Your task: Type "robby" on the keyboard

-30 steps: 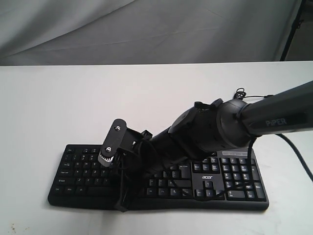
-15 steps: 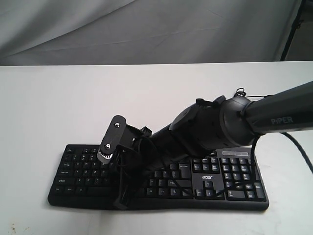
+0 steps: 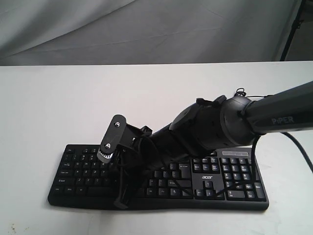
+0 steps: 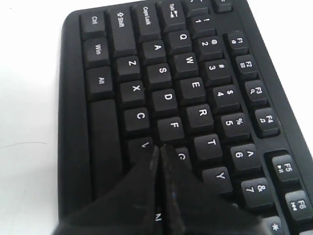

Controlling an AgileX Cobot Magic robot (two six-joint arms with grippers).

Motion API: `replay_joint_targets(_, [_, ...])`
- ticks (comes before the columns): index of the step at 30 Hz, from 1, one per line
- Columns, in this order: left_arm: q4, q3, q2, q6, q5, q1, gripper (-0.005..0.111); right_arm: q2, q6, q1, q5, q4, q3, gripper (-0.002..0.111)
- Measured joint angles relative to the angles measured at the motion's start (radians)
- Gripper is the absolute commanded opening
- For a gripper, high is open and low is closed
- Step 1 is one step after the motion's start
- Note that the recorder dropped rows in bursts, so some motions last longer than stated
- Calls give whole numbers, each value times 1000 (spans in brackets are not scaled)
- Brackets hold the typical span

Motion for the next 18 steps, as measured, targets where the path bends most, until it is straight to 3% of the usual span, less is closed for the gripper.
replay_joint_targets(18, [0,0,0,0,0,0,0,23,0,0,0,0,0,0])
